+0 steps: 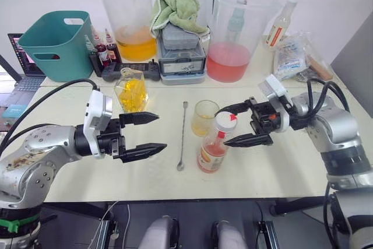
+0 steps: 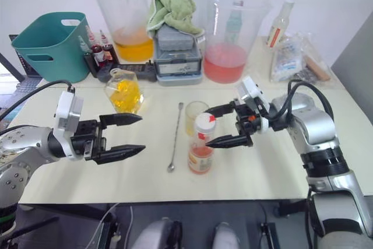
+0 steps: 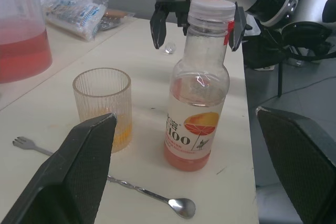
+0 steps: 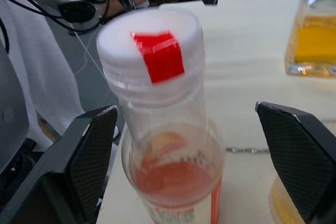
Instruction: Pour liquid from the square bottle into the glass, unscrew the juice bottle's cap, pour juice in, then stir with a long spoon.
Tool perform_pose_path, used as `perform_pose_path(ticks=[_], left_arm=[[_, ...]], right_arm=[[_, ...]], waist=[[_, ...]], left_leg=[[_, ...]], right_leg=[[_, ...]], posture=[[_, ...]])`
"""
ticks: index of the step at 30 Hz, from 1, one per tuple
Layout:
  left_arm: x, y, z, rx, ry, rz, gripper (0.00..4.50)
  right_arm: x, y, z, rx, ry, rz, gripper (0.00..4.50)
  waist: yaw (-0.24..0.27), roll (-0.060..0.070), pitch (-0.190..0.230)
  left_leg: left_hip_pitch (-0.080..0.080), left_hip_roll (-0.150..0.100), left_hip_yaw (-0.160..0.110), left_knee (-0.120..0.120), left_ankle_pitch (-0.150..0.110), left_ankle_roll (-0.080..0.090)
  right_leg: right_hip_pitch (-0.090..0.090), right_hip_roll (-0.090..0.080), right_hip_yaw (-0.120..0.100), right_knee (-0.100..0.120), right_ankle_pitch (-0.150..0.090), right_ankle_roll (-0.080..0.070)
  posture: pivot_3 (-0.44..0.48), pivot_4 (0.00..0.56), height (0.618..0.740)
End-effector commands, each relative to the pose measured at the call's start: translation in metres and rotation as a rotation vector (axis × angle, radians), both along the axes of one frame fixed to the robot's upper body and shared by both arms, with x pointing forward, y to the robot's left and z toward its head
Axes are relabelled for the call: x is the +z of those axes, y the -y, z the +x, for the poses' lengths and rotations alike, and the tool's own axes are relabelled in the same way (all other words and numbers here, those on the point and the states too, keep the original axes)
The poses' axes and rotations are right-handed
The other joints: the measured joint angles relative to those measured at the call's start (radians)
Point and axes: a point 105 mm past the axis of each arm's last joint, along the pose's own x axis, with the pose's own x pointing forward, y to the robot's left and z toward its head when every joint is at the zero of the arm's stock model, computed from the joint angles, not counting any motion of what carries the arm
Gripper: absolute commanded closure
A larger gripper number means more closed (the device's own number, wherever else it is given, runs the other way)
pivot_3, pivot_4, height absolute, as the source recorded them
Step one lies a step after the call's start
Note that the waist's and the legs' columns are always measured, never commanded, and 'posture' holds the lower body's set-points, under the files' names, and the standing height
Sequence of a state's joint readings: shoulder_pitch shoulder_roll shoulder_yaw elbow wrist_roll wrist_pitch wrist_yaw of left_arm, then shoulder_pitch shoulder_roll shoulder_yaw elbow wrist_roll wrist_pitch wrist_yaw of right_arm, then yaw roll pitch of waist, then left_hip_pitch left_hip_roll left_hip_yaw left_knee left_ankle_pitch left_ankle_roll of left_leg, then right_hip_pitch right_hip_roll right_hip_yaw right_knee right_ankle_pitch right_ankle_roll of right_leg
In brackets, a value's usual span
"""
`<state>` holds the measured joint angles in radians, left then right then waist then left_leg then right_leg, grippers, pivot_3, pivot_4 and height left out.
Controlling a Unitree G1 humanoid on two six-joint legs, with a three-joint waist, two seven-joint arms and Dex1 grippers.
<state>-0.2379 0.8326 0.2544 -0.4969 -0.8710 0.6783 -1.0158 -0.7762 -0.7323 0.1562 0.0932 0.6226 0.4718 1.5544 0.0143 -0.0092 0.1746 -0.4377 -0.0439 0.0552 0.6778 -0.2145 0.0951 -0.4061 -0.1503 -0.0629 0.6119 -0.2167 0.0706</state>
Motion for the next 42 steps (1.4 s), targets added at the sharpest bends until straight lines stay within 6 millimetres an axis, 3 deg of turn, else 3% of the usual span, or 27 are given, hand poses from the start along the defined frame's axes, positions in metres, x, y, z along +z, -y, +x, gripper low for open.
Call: perform_pose_path(ticks=[1, 3, 6, 11, 14, 20, 25, 36, 42], left_arm=[[0.013, -0.001, -0.006, 0.013, 0.055, 0.001, 0.00], [0.014, -0.002, -0.008, 0.018, 0.055, 0.002, 0.00], [0.013, -0.001, -0.009, 0.028, 0.055, 0.007, 0.00], [0.012, 0.000, -0.011, 0.027, 0.053, 0.008, 0.00], [0.008, 0.003, -0.010, 0.010, 0.052, 0.021, 0.00], [0.004, 0.009, -0.008, -0.038, 0.041, 0.024, 0.00], [-0.001, 0.014, 0.001, -0.093, 0.028, 0.007, 0.00], [-0.008, 0.028, 0.011, -0.217, 0.015, 0.003, 0.00], [-0.010, 0.027, 0.013, -0.236, 0.018, 0.012, 0.00]], right_arm=[[0.002, -0.005, -0.006, 0.091, 0.022, 0.002, 0.04], [0.003, -0.008, -0.006, 0.104, 0.019, 0.015, 0.04], [0.001, -0.010, -0.007, 0.119, 0.017, 0.016, 0.78], [-0.001, -0.007, -0.012, 0.130, 0.012, 0.014, 2.57], [0.005, -0.006, -0.018, 0.120, 0.026, 0.032, 3.11], [0.030, -0.009, -0.031, 0.017, 0.062, 0.111, 3.12], [0.034, -0.015, -0.036, -0.263, 0.129, 0.177, 3.12], [0.006, -0.025, -0.043, -0.732, 0.105, 0.188, 3.14], [-0.013, -0.027, -0.047, -0.838, 0.064, 0.156, 3.14]], waist=[[0.001, 0.000, 0.000], [-0.002, 0.000, 0.000], [-0.002, 0.000, 0.000], [-0.001, 0.000, 0.000], [-0.002, 0.000, 0.000], [-0.001, 0.000, 0.000], [0.007, 0.000, 0.000], [0.015, 0.000, 0.000], [0.013, 0.000, 0.000]], left_leg=[[0.000, 0.000, 0.000, 0.000, -0.001, -0.001], [0.000, 0.000, 0.000, 0.000, -0.001, -0.003], [0.000, 0.000, 0.000, 0.000, 0.000, -0.004], [0.000, 0.000, 0.000, 0.000, 0.000, -0.004], [0.000, 0.000, 0.000, 0.000, 0.000, -0.004], [0.000, 0.000, 0.000, -0.001, 0.000, -0.005], [0.000, 0.000, 0.000, -0.002, 0.000, -0.006], [0.000, 0.001, 0.002, -0.002, 0.000, -0.006], [0.000, 0.001, 0.003, -0.002, 0.000, -0.006]], right_leg=[[0.000, 0.000, 0.000, 0.000, 0.000, 0.000], [0.000, 0.000, 0.000, 0.000, 0.000, 0.000], [-0.001, 0.000, 0.000, 0.001, 0.000, -0.001], [-0.001, 0.001, 0.000, 0.001, 0.000, -0.001], [-0.001, 0.001, 0.000, 0.001, 0.000, -0.001], [-0.001, 0.001, 0.000, 0.001, 0.001, -0.001], [-0.002, 0.000, 0.000, 0.001, 0.001, -0.001], [-0.002, 0.001, 0.000, 0.001, 0.001, -0.002], [-0.002, 0.002, 0.000, 0.001, 0.001, -0.002]], posture=[[0.000, 0.150, 0.740], [0.000, 0.150, 0.740], [0.000, 0.150, 0.740], [0.000, 0.150, 0.740], [0.000, 0.150, 0.740], [0.000, 0.150, 0.740], [0.000, 0.150, 0.740], [0.000, 0.150, 0.740], [0.000, 0.150, 0.740]])
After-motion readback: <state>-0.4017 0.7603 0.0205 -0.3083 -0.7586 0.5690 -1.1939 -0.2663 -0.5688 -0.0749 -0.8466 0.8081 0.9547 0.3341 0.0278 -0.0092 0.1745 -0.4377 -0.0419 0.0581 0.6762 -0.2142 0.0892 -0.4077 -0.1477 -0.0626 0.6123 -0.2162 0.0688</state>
